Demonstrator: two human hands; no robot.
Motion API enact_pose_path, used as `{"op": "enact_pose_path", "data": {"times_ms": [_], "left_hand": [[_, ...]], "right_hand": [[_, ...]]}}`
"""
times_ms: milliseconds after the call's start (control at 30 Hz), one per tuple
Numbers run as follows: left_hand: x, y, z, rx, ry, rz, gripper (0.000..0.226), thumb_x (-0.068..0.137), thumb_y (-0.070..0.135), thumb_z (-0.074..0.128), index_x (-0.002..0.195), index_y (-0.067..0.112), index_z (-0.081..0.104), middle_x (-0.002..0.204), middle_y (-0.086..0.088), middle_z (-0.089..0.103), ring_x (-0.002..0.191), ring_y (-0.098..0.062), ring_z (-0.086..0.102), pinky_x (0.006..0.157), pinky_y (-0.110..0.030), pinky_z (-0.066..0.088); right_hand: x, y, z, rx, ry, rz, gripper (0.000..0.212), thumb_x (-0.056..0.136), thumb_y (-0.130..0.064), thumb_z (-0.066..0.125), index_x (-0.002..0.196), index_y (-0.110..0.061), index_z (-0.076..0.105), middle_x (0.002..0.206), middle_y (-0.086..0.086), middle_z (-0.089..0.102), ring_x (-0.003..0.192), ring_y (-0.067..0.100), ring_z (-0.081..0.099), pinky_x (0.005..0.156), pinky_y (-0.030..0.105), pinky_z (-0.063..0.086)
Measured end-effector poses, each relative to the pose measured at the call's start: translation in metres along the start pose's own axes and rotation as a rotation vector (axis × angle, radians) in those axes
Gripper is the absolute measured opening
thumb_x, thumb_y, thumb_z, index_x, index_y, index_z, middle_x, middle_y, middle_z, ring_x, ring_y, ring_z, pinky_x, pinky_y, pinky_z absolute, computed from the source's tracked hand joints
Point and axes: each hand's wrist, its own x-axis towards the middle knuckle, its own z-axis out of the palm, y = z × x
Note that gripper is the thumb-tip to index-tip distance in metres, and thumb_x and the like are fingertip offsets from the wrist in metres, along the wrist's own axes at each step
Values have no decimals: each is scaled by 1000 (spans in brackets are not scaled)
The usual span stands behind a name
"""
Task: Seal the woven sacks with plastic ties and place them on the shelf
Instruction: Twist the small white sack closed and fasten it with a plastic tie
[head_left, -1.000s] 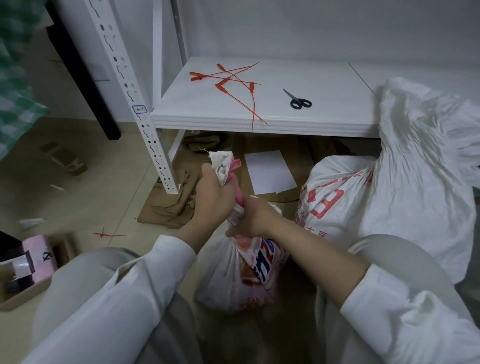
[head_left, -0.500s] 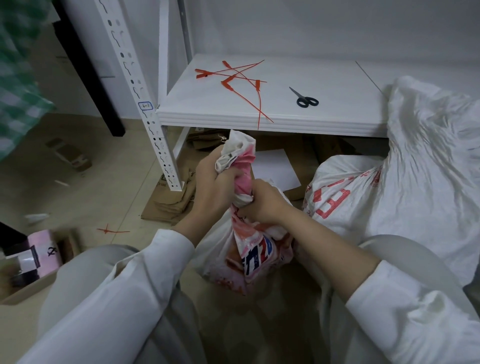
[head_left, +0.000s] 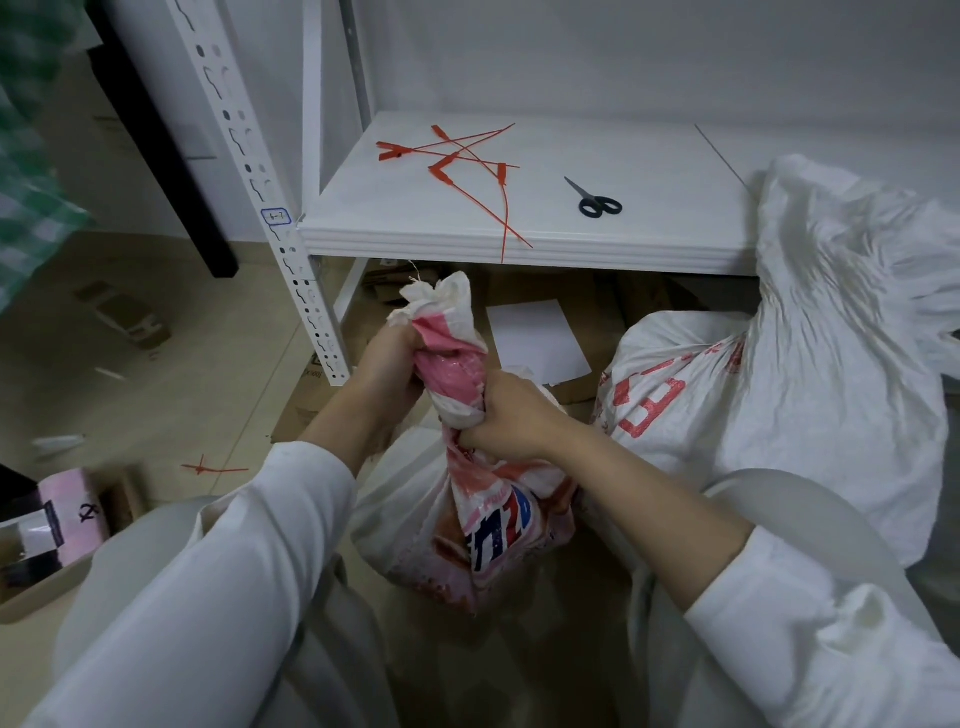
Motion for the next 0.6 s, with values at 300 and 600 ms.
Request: {"op": "enact_pose_path", "data": {"times_ms": [300,600], "left_hand": [[0,2,6,-112,-22,-12,74,55,6,52,128,-3,52,108,-13,61,103,-30,59,95,-41,50],[2,-5,1,158,319,29,69,43,51,84,92,7,62,98,-13,72,89,-31,70,82,-53,57]], "right_hand": [[5,-1,2,136,8,11,21,82,-44,70,81,-36,51,79,-13,58,85,16,62,86,37,52],[17,2,9,18,225,96,25,89,-42,61,92,-18,63,83,0,64,80,21,62,75,36,52]]}}
